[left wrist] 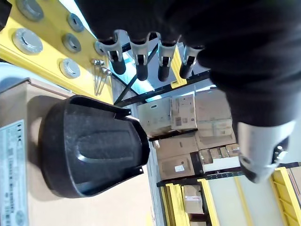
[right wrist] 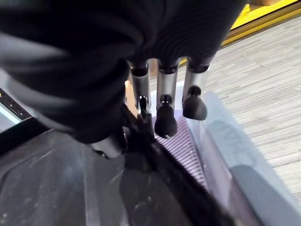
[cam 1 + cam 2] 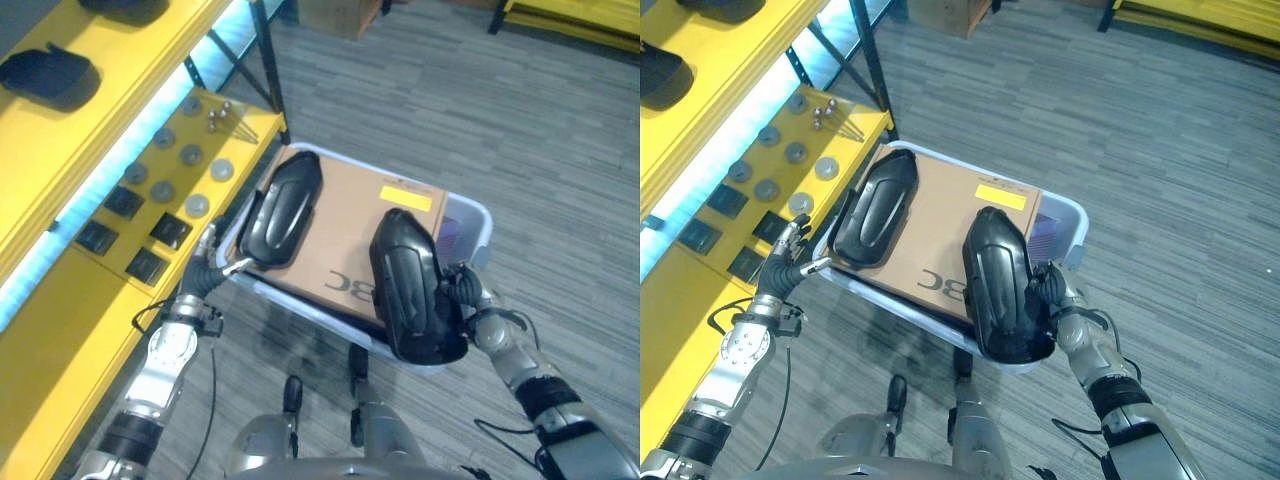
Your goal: Move parts from the plastic box to the shelf.
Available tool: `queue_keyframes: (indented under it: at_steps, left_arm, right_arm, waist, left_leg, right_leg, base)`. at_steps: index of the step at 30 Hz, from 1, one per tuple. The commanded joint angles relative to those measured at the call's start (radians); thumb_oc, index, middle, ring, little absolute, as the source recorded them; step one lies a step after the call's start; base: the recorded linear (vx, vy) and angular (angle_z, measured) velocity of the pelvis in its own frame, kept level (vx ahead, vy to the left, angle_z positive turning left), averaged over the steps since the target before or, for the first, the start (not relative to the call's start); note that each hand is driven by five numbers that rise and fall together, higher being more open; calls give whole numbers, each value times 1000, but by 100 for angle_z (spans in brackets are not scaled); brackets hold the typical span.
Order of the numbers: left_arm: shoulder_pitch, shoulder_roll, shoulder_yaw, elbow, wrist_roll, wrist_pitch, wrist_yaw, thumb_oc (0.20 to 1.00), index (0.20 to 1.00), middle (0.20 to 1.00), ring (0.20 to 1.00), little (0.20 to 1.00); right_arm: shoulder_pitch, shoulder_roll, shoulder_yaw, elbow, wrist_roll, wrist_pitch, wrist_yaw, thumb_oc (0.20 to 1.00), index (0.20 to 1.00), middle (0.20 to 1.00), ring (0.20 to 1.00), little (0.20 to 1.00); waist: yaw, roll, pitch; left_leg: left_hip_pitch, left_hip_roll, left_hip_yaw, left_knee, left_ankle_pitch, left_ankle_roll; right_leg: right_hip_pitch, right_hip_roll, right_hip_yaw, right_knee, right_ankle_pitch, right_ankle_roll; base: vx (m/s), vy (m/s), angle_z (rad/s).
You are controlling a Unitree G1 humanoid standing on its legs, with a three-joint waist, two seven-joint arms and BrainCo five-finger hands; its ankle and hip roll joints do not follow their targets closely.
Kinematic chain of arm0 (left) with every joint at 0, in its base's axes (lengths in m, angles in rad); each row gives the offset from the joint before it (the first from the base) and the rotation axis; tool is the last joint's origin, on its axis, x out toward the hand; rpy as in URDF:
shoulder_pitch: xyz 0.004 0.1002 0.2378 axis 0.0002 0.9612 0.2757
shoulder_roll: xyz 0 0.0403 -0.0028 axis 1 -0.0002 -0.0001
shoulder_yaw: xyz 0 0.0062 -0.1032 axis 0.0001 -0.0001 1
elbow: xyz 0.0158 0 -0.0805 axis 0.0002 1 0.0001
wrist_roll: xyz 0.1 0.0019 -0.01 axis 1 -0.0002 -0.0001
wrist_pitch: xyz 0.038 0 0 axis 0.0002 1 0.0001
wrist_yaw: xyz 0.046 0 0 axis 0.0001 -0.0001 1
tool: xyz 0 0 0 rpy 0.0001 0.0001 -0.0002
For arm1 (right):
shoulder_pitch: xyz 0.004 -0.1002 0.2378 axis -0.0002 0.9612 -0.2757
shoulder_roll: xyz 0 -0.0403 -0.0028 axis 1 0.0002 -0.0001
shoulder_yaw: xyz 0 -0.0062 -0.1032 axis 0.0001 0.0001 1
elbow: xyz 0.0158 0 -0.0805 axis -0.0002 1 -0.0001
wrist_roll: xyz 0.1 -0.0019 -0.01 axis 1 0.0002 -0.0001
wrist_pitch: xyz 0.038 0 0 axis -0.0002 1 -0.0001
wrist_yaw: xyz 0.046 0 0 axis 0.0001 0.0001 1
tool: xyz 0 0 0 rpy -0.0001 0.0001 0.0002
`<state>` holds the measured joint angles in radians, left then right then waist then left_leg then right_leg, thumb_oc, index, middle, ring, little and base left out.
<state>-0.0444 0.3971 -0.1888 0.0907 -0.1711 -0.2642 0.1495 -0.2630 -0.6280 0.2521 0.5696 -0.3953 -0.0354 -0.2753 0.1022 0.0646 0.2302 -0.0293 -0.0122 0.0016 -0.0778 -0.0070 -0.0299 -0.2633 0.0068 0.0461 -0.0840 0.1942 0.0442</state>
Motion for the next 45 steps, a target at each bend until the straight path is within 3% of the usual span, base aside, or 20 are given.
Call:
queue_keyframes:
  at_steps: [1,9,13,20,29,36,45]
  left_arm:
    - [-6,52,17,-35,29,-53,16,1000,1000,1000,1000,1000]
    - [-10,53,16,-20,38,-44,12,1000,1000,1000,1000,1000]
    - [-18,49,-4,23,43,-4,-15,1000,1000,1000,1000,1000]
    - [-31,-14,-90,127,-148,70,-100,1000,1000,1000,1000,1000]
    - [-86,-60,-168,173,-245,87,-107,1000,1000,1000,1000,1000]
    - [-150,-103,-229,215,-305,85,-100,1000,1000,1000,1000,1000]
    - [-266,-197,-314,321,-413,88,-69,1000,1000,1000,1000,1000]
  right_arm:
    - [6,-8,-49,-63,-35,-46,-77,200,200,200,200,200]
    - [52,-24,-114,-199,-79,-72,-119,200,200,200,200,200]
    - [52,-22,-143,-261,-68,-79,-123,200,200,200,200,200]
    - [29,-40,-172,-414,-127,-70,-144,200,200,200,200,200]
    - [1,-41,-167,-559,-186,-76,-179,200,200,200,200,200]
    - [-26,1,-94,-643,-195,-103,-179,200,200,200,200,200]
    - [-92,106,84,-737,-115,-143,-139,200,200,200,200,200]
  waist:
    - [2,-42,-58]
    - [-18,-61,-111]
    - [-25,-62,-137]
    - [-42,-53,-173]
    - [-58,-45,-206]
    - [-74,-38,-211]
    - [-98,-32,-206]
  left_leg:
    - [-35,10,9,58,-107,-9]
    - [43,18,33,49,-121,-7]
    - [81,22,53,47,-126,-7]
    - [134,29,84,55,-136,-9]
    - [185,38,109,56,-143,-13]
    - [204,42,118,50,-138,-16]
    - [206,47,128,46,-128,-20]
  right_leg:
    - [146,-5,34,99,-306,134]
    - [215,-3,41,100,-319,137]
    - [244,-2,43,110,-328,137]
    - [279,6,54,141,-346,134]
    - [316,11,62,152,-361,125]
    - [327,15,63,156,-365,118]
    - [321,20,69,166,-365,114]
  base:
    - [30,-11,-4]
    - [4,-8,-11]
    - [2,-5,-8]
    - [-3,-2,-13]
    - [16,-13,-18]
    - [3,-9,-4]
    - [-7,-7,-5]
